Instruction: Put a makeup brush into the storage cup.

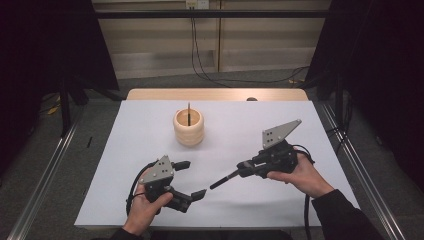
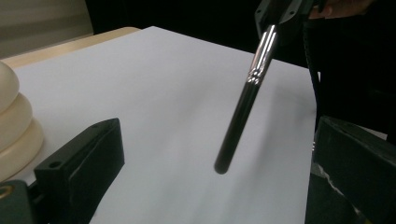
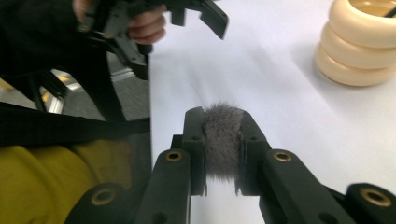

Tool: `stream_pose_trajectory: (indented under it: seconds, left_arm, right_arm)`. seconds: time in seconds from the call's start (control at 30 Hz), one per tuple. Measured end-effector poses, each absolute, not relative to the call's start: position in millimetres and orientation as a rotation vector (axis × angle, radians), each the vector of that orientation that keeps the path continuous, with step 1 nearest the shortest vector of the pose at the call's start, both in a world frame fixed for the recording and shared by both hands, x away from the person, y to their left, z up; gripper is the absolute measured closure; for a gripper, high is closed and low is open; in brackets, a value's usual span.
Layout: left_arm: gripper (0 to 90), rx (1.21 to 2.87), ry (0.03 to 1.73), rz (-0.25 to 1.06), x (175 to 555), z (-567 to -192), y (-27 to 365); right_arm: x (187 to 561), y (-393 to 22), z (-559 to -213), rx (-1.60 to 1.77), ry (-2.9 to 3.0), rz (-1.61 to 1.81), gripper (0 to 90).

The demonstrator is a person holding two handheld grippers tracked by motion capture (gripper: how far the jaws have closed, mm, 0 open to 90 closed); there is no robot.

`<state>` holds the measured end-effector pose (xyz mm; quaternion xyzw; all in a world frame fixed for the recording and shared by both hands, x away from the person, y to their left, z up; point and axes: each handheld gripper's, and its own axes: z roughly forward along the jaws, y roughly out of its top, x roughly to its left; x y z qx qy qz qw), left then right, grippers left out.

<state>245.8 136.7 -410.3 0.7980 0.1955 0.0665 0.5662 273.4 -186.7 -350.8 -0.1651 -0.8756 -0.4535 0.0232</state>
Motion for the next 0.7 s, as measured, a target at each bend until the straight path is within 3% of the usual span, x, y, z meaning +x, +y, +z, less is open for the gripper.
stream_pose_trajectory:
  seconds: [0.7]
  left_arm:
    - [6.8,1.934,0.352,0.097,242.0,-413.0,101.4]
  right_arm:
    - [276.2,-165.6,-348.1,-0.412,-2.772,-1.255,78.0]
